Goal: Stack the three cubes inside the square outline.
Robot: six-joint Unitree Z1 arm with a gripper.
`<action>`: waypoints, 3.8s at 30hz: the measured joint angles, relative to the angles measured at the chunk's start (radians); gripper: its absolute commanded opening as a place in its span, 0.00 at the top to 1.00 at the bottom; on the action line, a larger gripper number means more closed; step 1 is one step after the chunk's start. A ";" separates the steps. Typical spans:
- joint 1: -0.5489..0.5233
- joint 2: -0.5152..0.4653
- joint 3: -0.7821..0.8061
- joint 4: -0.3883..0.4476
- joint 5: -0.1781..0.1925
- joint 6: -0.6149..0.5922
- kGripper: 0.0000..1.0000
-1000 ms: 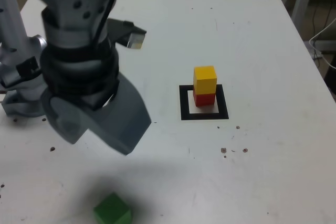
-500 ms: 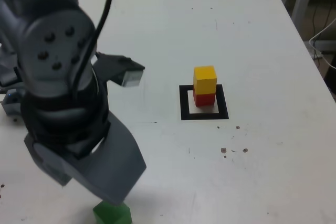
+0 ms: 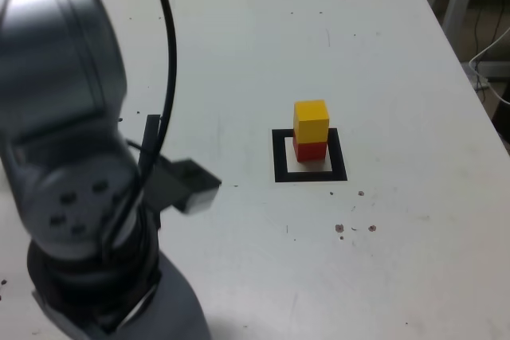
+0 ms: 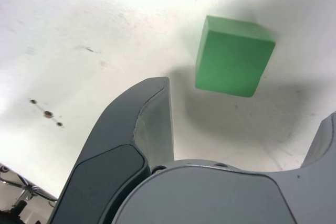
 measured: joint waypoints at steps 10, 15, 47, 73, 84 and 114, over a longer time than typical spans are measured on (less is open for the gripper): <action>-0.002 0.034 0.066 -0.075 -0.007 0.000 0.11; 0.015 0.038 0.084 -0.092 0.011 0.013 0.14; 0.039 0.037 0.082 -0.110 0.081 0.044 0.72; 0.203 -0.101 0.077 0.010 0.096 0.139 0.77; 0.435 -0.117 -0.032 0.167 0.157 0.283 0.78; 0.883 -0.080 -0.253 0.242 0.126 0.444 0.78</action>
